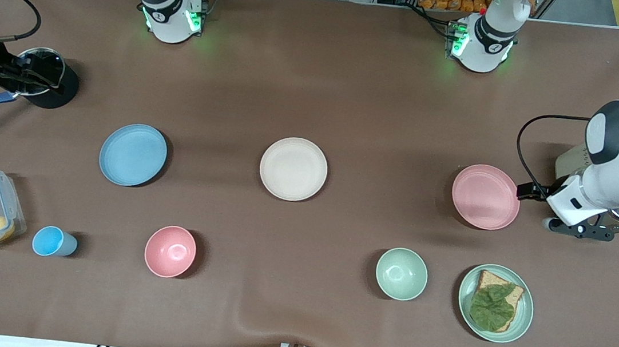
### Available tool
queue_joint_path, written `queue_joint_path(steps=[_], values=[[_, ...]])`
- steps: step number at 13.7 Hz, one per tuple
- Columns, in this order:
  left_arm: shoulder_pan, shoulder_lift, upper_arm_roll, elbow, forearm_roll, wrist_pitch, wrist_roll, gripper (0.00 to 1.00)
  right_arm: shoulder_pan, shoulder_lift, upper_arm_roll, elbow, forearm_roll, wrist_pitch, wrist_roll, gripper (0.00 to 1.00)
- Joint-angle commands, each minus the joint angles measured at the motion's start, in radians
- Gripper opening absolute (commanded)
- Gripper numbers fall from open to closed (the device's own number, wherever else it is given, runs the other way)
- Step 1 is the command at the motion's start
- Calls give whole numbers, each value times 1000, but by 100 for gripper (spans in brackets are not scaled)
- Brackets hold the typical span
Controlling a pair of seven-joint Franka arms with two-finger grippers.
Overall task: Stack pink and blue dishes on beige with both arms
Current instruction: 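Grasp the pink plate's rim with the left gripper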
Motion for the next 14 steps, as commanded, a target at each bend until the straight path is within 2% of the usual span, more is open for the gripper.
queue_joint_path(steps=[1,6,10,14], values=[[17,26,-6,-2,17,19,21,100,-15,5,10,13,4,-12,11,100],[40,121,-5,-2,19,63,23,98,-16,5,12,13,4,-12,11,100],[99,219,-5,-5,51,147,98,90,-13,5,12,13,4,-17,14,100],[119,279,-6,-7,52,177,99,75,-10,5,12,15,4,-17,17,100]])
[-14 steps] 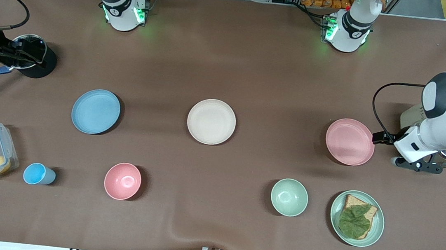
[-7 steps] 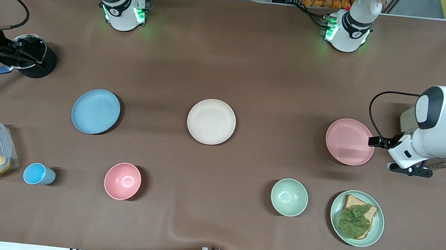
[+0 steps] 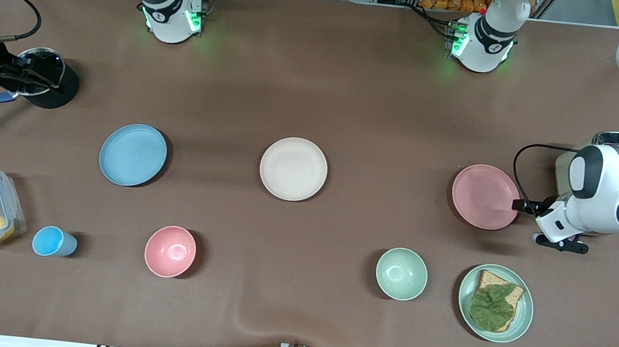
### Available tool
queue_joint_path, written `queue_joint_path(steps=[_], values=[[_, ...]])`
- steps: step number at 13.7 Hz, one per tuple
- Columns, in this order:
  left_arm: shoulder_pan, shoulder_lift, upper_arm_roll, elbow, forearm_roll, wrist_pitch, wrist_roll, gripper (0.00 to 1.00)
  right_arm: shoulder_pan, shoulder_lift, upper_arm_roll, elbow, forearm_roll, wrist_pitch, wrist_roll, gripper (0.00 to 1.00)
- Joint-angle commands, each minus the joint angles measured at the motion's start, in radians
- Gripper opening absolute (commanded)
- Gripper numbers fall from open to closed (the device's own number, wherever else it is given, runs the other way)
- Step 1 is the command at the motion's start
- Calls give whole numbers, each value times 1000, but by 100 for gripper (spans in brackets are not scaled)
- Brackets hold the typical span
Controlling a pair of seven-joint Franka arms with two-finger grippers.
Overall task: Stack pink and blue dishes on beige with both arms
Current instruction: 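Grasp the pink plate's rim with the left gripper, then lift the pink plate and lower it onto the beige plate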
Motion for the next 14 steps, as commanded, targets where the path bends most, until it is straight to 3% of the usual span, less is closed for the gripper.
queue_joint_path(steps=[1,5,8,11,13,14], values=[[13,29,-10,-2,21,32,7,72,-12,4,11,13,4,-14,15,100],[14,32,-11,-8,18,34,7,57,-13,4,11,13,4,-14,14,100],[11,37,-13,-8,13,34,6,32,-13,4,11,13,6,-14,14,100],[10,44,-14,-7,9,34,6,17,-12,4,11,15,6,-14,17,100],[5,44,-14,-5,7,32,0,0,-12,4,11,15,6,-14,17,100],[2,44,-14,-5,6,34,-2,0,-12,4,11,13,6,-14,17,100]])
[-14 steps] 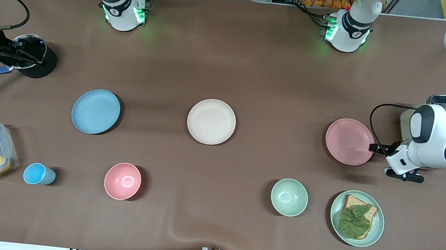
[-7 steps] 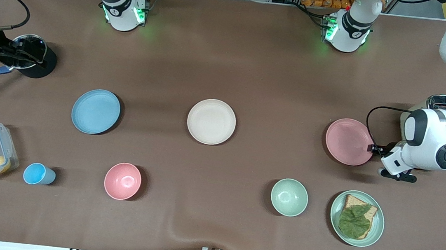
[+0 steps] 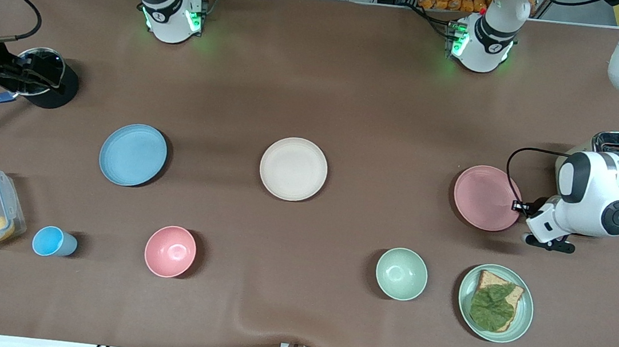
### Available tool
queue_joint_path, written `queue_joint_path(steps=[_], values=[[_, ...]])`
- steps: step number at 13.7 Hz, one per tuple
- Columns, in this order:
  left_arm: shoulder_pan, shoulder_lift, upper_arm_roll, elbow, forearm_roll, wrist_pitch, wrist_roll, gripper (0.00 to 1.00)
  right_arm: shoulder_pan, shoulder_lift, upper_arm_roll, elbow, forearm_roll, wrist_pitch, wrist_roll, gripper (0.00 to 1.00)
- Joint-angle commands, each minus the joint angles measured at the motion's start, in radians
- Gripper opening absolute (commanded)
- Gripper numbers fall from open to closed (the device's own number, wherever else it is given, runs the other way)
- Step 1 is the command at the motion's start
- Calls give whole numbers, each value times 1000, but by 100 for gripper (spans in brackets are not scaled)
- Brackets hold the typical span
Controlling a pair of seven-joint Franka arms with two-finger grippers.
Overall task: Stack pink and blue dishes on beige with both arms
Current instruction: 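Lift the pink plate and lower it onto the beige plate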
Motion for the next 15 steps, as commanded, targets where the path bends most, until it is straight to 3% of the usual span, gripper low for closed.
queue_joint_path(steps=[1,4,8,11,13,15], values=[[-1,2,-6,-5,5,12,-4,0,-12,4,10,15,6,-14,14,100],[8,-33,-67,3,2,-27,-4,0,-15,4,10,13,6,-14,12,100],[-1,-123,-205,111,-139,-248,-80,0,-15,4,10,13,6,-14,11,100],[-5,-121,-351,238,-141,-366,-238,0,-13,4,10,13,6,-17,11,100],[-21,-101,-452,275,-139,-370,-373,0,-19,4,10,13,6,-17,12,100],[-97,-48,-483,302,-144,-359,-470,0,-22,4,9,12,8,-18,11,100]])
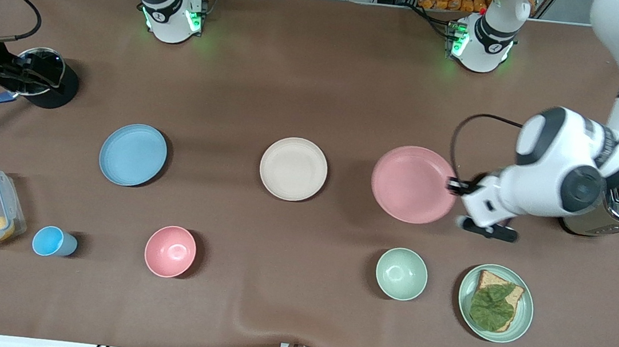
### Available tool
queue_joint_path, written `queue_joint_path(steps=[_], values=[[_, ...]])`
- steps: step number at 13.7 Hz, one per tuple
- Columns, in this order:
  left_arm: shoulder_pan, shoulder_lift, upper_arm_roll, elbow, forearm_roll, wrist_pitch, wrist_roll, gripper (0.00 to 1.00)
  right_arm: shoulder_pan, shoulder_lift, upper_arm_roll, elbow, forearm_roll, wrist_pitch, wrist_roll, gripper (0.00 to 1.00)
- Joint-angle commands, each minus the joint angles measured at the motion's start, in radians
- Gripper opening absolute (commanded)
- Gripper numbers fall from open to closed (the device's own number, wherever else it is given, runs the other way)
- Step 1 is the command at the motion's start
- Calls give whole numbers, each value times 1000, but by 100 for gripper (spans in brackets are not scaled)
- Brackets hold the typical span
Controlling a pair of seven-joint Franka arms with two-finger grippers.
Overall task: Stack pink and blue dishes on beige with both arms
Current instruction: 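Lift the pink plate and lower it onto the beige plate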
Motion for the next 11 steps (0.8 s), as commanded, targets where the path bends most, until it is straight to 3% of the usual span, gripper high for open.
queue_joint_path(steps=[1,11], values=[[-111,85,-21,64,-32,-5,-99,0,-21,4,12,11,8,-14,10,100],[-374,280,-1,69,-62,310,-317,0,-22,7,10,11,6,-16,8,100]])
